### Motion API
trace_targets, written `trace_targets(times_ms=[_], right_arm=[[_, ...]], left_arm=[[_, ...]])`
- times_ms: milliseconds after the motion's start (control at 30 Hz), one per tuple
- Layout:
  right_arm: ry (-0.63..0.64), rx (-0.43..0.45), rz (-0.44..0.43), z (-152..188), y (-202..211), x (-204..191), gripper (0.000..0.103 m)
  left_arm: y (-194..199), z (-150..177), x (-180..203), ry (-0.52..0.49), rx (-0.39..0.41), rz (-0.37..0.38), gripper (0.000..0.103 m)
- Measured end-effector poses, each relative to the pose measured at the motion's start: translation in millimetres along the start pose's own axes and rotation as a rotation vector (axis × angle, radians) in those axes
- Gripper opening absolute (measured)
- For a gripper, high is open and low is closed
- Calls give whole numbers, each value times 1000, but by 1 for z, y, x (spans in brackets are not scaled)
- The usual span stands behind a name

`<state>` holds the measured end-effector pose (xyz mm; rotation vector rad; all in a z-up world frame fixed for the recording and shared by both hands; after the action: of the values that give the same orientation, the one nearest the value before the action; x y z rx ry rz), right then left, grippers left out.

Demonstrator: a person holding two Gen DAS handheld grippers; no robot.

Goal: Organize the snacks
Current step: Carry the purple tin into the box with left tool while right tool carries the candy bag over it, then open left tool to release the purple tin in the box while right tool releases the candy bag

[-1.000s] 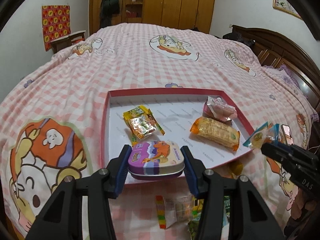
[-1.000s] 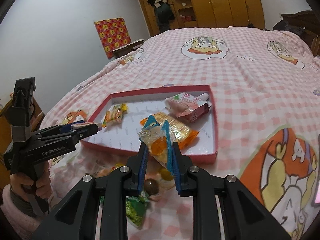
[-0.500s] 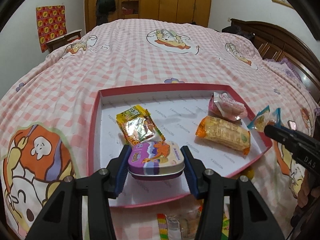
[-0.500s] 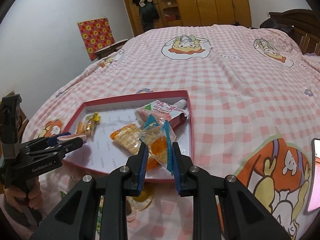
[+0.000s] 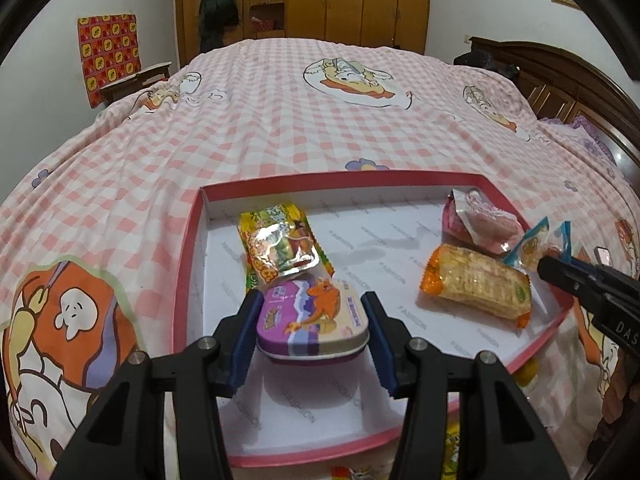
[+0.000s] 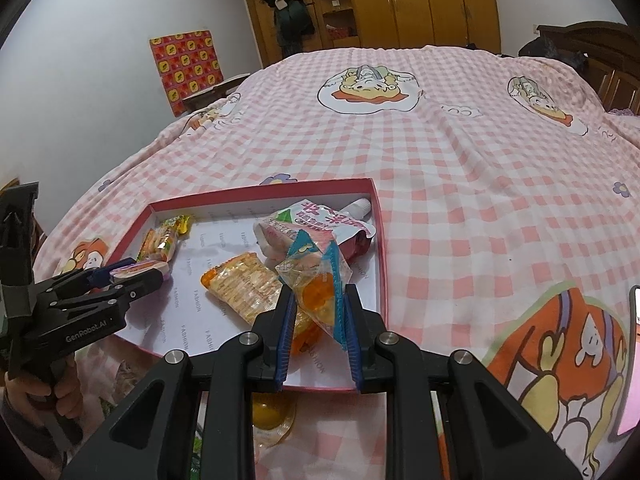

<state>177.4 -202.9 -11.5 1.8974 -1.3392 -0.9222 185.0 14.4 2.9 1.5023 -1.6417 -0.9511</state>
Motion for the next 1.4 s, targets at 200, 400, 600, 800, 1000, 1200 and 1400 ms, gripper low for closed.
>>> trace_targets(times_ms=[200,400,600,800,1000,1200,1400], right_arm=[[7,-3,7,-3,-7,0,24],[2,-19,3,-3,-15,1,24],[-32,-24,-26,-1,-16,8,26],[-55,35,-69,4,-3,12,48],[-63,53,-102,8,7,12,51],[-52,50,-113,17,19,5,51],[-29,44,-121,32,30,-6,51]], left_arm=[[-13,-2,-4,13,-31,-22,51],[-14,-2,-3,5,-31,-35,51],[-11,0,-3,5,-26,-13,51],[4,6,3,-17,-9,35,52],[23,15,14,-40,12,44,54],[40,30,15,-28,10,63,54],[53,48,8,12,-16,83,54]])
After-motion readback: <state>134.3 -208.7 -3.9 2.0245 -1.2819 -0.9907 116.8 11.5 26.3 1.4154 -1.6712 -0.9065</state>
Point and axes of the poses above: each gripper's, at about its wrist camera, not at the fingertips, and y roughly against the way its jaws point, x to its right, z to its underside, the point moved 3 cm from there along -y, roughly the way its jaws point, and after that the axes turned 15 degrees about -x, right-handed, at the moved point
